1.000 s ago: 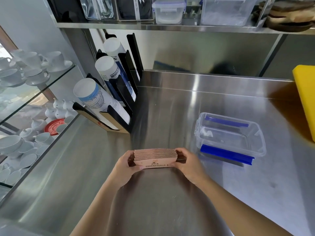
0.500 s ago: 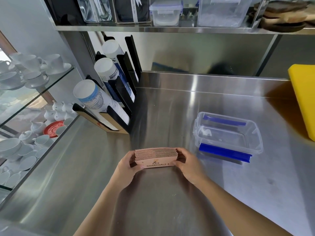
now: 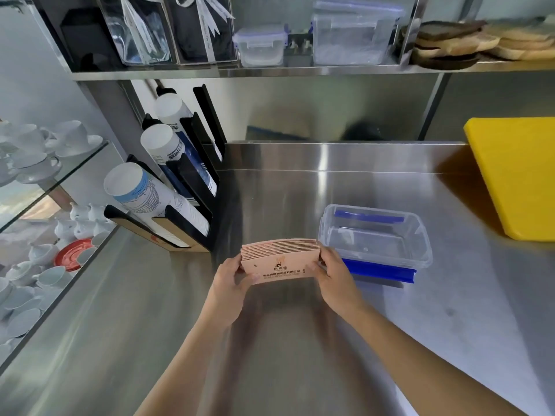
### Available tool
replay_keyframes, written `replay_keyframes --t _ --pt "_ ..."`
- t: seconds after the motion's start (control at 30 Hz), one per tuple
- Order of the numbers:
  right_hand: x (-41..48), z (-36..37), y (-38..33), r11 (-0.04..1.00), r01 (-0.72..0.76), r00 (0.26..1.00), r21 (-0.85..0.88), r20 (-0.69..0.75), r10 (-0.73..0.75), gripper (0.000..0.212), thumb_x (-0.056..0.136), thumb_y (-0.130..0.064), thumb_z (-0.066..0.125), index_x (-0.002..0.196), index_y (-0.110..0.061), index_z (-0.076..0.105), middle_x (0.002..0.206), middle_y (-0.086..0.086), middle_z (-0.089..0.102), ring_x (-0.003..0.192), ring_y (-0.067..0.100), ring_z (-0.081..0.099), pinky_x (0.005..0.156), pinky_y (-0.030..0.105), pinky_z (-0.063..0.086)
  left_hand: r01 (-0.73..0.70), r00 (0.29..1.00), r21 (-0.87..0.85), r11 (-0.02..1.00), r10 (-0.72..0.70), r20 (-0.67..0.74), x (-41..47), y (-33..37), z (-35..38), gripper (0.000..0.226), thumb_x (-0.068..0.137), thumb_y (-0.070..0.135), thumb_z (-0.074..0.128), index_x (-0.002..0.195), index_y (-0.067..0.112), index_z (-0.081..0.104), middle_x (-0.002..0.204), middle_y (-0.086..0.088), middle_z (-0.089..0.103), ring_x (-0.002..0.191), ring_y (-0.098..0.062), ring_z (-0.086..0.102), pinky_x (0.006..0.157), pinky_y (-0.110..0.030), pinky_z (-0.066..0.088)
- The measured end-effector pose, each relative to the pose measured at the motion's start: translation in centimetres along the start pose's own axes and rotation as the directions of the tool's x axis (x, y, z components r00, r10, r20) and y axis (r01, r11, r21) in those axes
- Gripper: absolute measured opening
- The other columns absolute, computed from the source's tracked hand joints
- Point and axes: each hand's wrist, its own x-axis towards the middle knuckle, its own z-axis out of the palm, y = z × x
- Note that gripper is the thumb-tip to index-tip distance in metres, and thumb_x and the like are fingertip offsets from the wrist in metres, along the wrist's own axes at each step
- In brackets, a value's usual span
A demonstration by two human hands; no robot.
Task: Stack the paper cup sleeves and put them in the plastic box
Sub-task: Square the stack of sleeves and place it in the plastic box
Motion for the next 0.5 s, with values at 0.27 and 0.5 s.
replay_keyframes --t 0.27,0.5 --pt "0.5 -6.5 -1.0 0.994 0.049 0.966 0.093 -0.256 -0.024 0.028 0.095 -0.005 0.039 0.120 -0.012 0.052 0.110 0.004 0.055 0.100 0.013 0.052 0.083 0.017 0.043 -0.170 0.982 0.141 0.975 0.155 0.110 3.0 6.4 4.5 0.029 0.092 0.011 0.047 0.121 0.010 0.050 0.113 -0.006 0.053 0.112 -0.020 0.048 0.100 -0.035 0.041" --pt "1.4 -11.7 0.0 0.986 -0.035 0.916 0.163 -0.388 0.096 0.025 0.092 0.003 0.040 0.109 -0.003 0.056 0.094 0.002 0.059 0.097 0.023 0.055 0.090 0.035 0.045 -0.155 0.964 0.110 0.982 0.126 0.234 6.0 10.1 9.5 0.031 0.093 0.016 0.047 0.123 0.017 0.053 0.121 -0.006 0.057 0.108 -0.018 0.056 0.099 -0.033 0.044"
